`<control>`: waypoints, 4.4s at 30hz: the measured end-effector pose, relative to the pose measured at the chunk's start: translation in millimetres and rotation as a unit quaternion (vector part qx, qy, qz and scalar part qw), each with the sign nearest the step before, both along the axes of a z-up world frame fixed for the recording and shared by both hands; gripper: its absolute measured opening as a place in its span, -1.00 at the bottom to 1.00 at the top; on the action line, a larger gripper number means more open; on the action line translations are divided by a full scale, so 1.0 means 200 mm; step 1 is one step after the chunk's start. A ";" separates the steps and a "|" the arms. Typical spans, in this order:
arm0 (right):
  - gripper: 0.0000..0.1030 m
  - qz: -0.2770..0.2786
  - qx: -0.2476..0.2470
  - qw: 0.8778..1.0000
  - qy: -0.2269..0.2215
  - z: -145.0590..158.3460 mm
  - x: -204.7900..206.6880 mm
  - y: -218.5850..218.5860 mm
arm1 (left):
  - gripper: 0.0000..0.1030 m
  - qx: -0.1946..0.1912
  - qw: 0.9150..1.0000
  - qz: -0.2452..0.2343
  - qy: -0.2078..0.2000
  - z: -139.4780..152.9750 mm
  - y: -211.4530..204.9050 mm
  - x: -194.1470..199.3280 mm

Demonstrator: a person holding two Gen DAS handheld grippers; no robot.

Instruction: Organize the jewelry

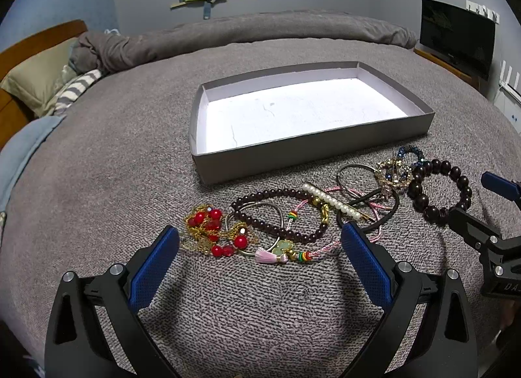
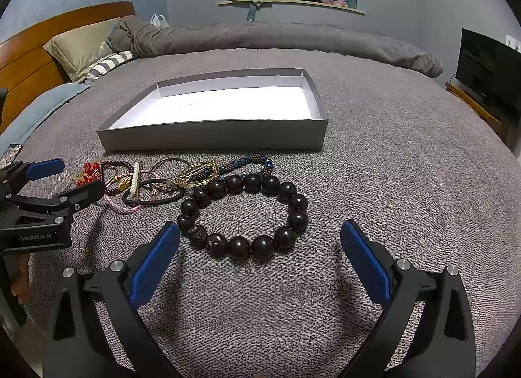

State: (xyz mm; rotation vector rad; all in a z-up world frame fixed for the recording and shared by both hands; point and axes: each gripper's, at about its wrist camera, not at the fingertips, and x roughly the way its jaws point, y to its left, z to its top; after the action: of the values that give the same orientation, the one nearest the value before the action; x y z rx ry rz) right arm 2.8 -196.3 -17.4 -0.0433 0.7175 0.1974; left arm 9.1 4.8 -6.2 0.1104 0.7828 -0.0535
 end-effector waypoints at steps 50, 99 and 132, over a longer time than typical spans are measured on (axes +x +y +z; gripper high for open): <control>0.18 -0.025 0.022 0.999 0.018 -0.01 0.06 -0.10 | 0.91 -0.004 0.999 -0.032 0.014 0.02 0.20 0.07; -0.72 -0.010 -0.006 1.000 0.007 0.01 0.07 -0.04 | -0.50 -0.045 0.998 -0.047 -0.007 0.08 0.29 0.06; -0.72 -0.027 0.032 0.990 -0.133 0.54 0.26 -0.01 | -0.50 -0.009 0.995 -0.069 -0.073 0.42 0.08 0.29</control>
State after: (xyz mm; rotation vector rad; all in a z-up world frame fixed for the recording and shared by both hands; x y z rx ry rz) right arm 55.6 -197.3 91.3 0.0107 0.4453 0.1583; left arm 67.0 20.4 77.4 0.1485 0.6271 -0.1812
